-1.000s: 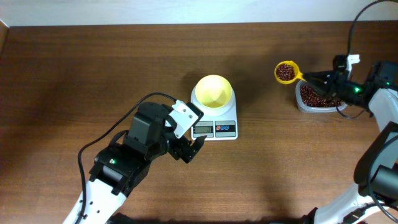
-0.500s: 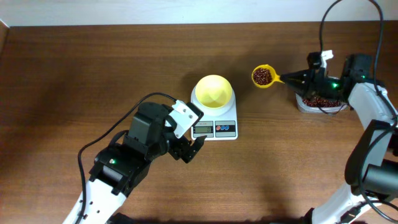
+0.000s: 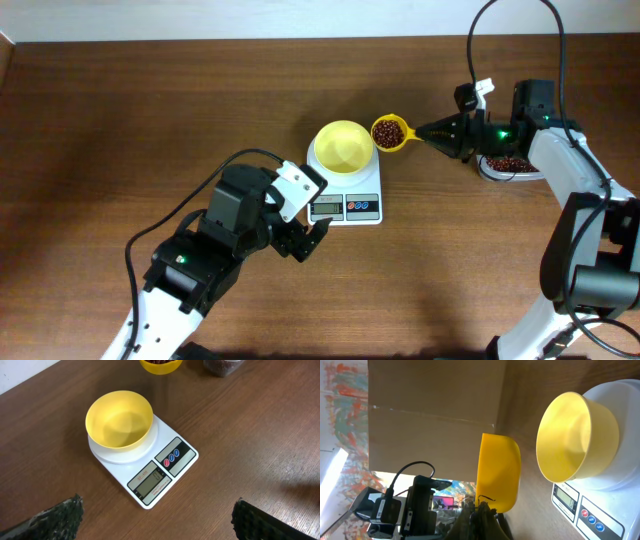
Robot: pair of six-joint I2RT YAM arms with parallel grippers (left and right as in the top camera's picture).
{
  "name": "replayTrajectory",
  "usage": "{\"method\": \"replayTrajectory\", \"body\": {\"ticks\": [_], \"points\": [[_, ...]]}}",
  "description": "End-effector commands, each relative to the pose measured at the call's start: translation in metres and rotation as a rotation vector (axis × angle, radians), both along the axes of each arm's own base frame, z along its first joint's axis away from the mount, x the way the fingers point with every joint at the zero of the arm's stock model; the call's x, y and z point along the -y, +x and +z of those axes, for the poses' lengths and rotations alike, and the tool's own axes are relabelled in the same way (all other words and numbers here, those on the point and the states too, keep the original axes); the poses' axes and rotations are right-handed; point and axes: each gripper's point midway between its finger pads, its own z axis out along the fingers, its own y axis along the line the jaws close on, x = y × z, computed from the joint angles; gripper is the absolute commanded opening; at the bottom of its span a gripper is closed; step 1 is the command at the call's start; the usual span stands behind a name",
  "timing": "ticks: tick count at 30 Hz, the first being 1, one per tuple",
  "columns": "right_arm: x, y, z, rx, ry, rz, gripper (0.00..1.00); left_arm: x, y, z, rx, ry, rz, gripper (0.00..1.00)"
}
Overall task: Scoop item into bowl and weigh 50g on scale
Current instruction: 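Carry the filled scoop with the right gripper over the yellow bowl, then tilt the scoop with the right gripper to pour beans into the bowl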
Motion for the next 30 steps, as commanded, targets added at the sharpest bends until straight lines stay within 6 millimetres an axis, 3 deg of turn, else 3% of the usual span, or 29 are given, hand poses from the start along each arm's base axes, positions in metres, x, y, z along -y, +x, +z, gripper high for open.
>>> {"method": "replayTrajectory", "body": {"ticks": [1, 9, 22, 30], "points": [[-0.003, -0.001, -0.002, 0.000, 0.007, 0.011, 0.04, 0.000, -0.002, 0.000, 0.001, -0.007, -0.009, 0.99], [-0.005, 0.003, -0.005, -0.023, -0.013, 0.004, 0.04, 0.000, -0.002, 0.000, 0.001, -0.007, -0.009, 0.99], [-0.045, 0.018, -0.003, -0.036, -0.062, 0.034, 0.04, 0.000, -0.002, 0.000, 0.001, -0.007, -0.009, 0.99], [-0.063, 0.023, -0.019, -0.021, -0.163, 0.008, 0.04, 0.000, -0.002, 0.000, 0.001, -0.007, -0.009, 0.99]]}}
